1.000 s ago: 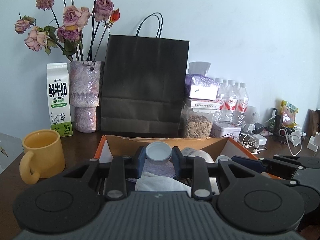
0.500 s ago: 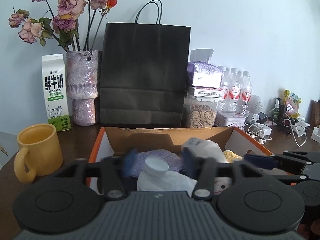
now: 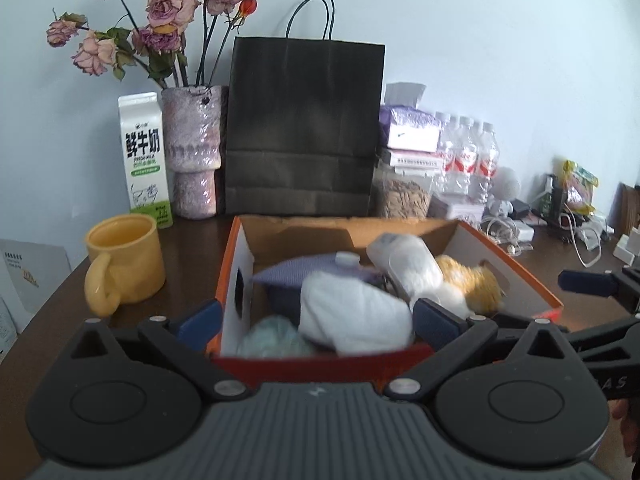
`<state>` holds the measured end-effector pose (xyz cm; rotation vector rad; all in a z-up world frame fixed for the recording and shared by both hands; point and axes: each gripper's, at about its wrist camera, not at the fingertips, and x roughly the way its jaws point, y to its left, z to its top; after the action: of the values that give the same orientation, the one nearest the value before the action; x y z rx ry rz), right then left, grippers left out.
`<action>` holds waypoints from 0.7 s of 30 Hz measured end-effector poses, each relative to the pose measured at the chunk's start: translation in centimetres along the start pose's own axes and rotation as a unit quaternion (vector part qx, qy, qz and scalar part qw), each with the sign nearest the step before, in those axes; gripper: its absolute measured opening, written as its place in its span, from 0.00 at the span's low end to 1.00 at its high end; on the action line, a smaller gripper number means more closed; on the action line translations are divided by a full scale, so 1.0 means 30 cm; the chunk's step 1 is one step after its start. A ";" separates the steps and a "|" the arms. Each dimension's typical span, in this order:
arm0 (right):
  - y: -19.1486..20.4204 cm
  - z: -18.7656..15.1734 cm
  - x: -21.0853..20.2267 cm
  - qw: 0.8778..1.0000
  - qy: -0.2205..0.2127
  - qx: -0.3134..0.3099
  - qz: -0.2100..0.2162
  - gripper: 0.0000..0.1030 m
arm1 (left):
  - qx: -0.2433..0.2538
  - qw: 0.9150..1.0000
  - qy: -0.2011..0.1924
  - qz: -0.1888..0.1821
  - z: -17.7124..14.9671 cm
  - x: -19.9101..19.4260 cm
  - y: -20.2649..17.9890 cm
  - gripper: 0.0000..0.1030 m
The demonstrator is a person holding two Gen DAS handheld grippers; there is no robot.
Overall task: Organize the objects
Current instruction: 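Withdraw both open tools from the box back over the table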
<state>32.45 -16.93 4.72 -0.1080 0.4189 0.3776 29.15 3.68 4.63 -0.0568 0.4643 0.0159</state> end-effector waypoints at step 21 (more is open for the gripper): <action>0.054 -0.105 -0.297 0.999 0.040 0.022 0.008 1.00 | 0.007 0.999 0.051 0.007 -0.169 -0.272 -0.012 1.00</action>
<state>23.11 -18.97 5.53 -0.0763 0.5068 0.3809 19.59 3.00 3.78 -0.0417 0.5676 0.0235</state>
